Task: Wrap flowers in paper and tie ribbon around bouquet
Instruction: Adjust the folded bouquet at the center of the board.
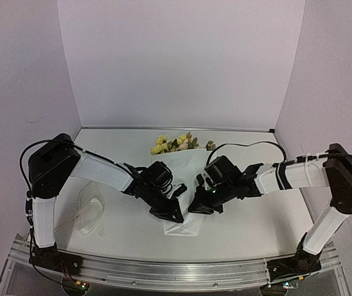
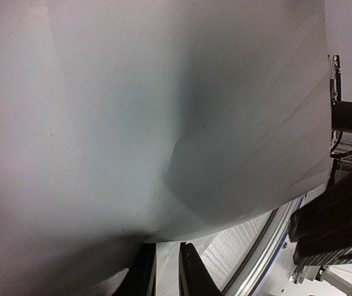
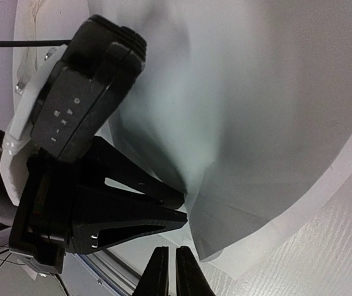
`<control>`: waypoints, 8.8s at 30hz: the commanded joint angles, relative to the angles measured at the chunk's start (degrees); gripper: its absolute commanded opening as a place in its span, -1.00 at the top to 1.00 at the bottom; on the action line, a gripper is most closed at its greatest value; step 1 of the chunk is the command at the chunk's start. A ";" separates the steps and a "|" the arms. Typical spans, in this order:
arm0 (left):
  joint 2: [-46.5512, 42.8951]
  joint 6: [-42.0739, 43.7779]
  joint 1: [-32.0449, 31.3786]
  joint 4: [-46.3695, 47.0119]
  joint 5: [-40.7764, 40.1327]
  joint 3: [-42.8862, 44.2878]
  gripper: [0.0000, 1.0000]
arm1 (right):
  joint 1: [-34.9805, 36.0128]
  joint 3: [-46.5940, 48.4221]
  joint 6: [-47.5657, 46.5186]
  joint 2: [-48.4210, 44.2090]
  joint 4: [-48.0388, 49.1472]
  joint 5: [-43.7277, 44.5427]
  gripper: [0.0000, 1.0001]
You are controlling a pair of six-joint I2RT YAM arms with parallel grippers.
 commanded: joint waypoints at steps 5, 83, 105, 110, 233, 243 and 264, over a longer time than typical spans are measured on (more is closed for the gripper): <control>-0.31 1.28 0.01 0.21 0.80 -0.19 0.69 | 1.00 0.88 -0.26 3.84 2.52 0.61 0.88; 20.72 4.61 12.97 -9.60 -1.23 39.13 0.62 | -15.19 18.27 -3.23 3.70 -11.15 -12.04 0.39; 2.09 11.80 13.10 -8.70 -4.56 24.82 0.23 | -14.41 12.66 0.28 7.14 -3.49 -19.25 0.43; -4.27 10.88 13.09 -8.53 -6.13 16.36 0.20 | -14.48 12.97 0.49 6.93 -3.67 -17.84 0.42; -14.54 5.02 -0.47 10.70 -3.24 -15.76 0.76 | -4.32 17.38 -2.87 4.07 -18.17 -10.38 0.74; -14.02 5.00 -0.79 12.47 -2.72 -16.62 0.76 | -1.25 14.42 2.27 9.77 -10.95 -10.83 0.78; -10.89 3.56 -0.79 15.25 -1.71 -17.38 0.76 | 0.91 8.68 6.39 16.30 -3.08 -8.97 0.81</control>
